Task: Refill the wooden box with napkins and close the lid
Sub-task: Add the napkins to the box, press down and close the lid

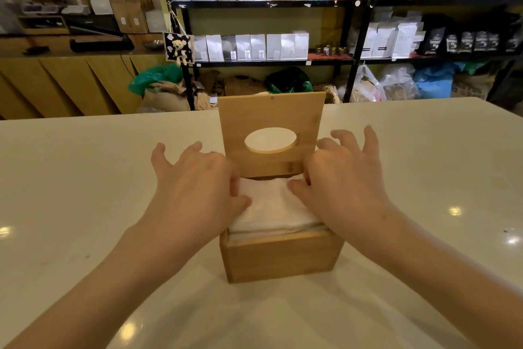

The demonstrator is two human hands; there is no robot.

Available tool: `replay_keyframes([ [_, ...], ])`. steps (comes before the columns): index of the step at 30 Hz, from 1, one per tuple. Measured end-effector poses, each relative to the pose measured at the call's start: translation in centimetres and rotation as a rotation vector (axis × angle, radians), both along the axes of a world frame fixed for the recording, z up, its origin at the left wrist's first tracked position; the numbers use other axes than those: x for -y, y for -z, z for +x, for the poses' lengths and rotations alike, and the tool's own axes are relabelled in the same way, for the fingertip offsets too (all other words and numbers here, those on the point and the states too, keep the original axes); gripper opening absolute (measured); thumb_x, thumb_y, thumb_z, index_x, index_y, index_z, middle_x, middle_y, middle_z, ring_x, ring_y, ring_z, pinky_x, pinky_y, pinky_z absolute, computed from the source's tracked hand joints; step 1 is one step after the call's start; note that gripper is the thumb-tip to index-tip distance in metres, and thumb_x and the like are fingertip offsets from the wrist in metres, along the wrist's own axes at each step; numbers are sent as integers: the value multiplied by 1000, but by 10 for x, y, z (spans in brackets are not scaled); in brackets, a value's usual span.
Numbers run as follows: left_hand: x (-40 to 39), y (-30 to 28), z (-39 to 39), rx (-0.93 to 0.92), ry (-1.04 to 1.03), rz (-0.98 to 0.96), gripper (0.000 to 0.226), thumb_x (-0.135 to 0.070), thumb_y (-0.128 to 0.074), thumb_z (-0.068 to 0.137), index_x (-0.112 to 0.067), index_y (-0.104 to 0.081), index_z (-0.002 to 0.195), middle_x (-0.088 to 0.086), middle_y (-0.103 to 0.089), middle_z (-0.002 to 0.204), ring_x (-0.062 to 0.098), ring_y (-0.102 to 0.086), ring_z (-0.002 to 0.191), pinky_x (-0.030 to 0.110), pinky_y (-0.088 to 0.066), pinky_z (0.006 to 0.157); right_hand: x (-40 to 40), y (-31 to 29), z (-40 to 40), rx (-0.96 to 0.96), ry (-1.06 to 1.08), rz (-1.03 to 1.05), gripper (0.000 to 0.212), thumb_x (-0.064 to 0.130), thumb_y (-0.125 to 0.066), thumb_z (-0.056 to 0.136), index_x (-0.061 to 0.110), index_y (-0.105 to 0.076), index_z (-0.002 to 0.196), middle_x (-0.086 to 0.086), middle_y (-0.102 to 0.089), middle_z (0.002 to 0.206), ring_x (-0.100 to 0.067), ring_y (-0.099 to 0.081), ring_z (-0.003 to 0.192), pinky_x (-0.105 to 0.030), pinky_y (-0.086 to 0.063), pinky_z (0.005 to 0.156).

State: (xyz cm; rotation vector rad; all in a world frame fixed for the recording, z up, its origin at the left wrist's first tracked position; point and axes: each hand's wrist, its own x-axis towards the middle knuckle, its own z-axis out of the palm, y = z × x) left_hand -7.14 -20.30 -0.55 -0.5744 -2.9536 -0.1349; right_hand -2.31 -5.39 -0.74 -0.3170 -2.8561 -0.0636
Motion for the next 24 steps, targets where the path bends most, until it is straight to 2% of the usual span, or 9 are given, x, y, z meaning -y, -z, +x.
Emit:
replay_keyframes([
  [4,4,-5,6,112,42,52,17,-50,-63,73,-34,-66,70,-7,-55,129,19,-20,138,57,-2,110,-4,-10,6,-71,-73,0,22,36,-48,89,20,-61,81,-3,-64,105,-29,-45,119,-54,-20,108],
  [7,9,-5,4,174,59,93,15,-52,-59,74,-43,-65,84,-5,-37,146,20,-11,141,58,-2,110,-11,-23,17,36,-176,-211,19,36,-50,88,30,-68,91,3,-66,103,-23,-50,110,-45,-37,98],
  [9,12,-2,0,222,66,40,34,-58,-58,72,-48,-57,105,-3,-20,153,22,-2,142,61,0,109,-13,-24,18,236,-177,-305,24,42,-53,85,35,-65,105,2,-59,122,-24,-39,126,-47,-32,104],
  [11,13,-1,-3,302,87,-36,55,-65,-58,67,-50,-46,119,-4,-12,155,23,4,142,63,2,108,-16,-22,15,431,-160,-300,41,48,-55,82,38,-53,122,-1,-38,145,-28,-15,139,-53,-18,112],
  [13,14,1,-6,359,114,-82,65,-66,-59,64,-49,-41,124,-5,-9,155,24,7,142,64,3,107,-18,-20,11,547,-178,-257,56,51,-57,79,39,-41,131,0,-22,153,-28,1,142,-56,-7,113],
  [15,12,1,-9,378,125,-113,67,-64,-62,64,-48,-41,126,-4,-7,156,25,10,141,65,6,106,-20,-19,8,597,-194,-184,63,50,-59,78,38,-35,135,-1,-16,155,-28,9,142,-58,-2,111],
  [17,8,-1,-12,393,112,-158,65,-58,-66,65,-47,-42,124,-1,-7,156,29,12,141,68,8,103,-20,-19,4,610,-183,-134,64,43,-62,78,37,-35,135,-5,-18,154,-30,10,142,-61,0,110],
  [20,0,-3,-14,416,92,-246,59,-51,-68,68,-46,-44,121,2,-10,155,34,13,140,72,10,99,-17,-17,1,619,-162,-116,57,35,-64,78,36,-42,131,-6,-33,147,-33,3,141,-64,0,108],
  [24,-13,0,-12,369,67,-332,48,-36,-67,74,-39,-49,118,11,-20,151,39,11,139,75,13,95,-14,-14,-2,597,-144,-103,52,35,-65,78,35,-47,126,-4,-43,138,-32,-8,139,-66,-3,107],
])
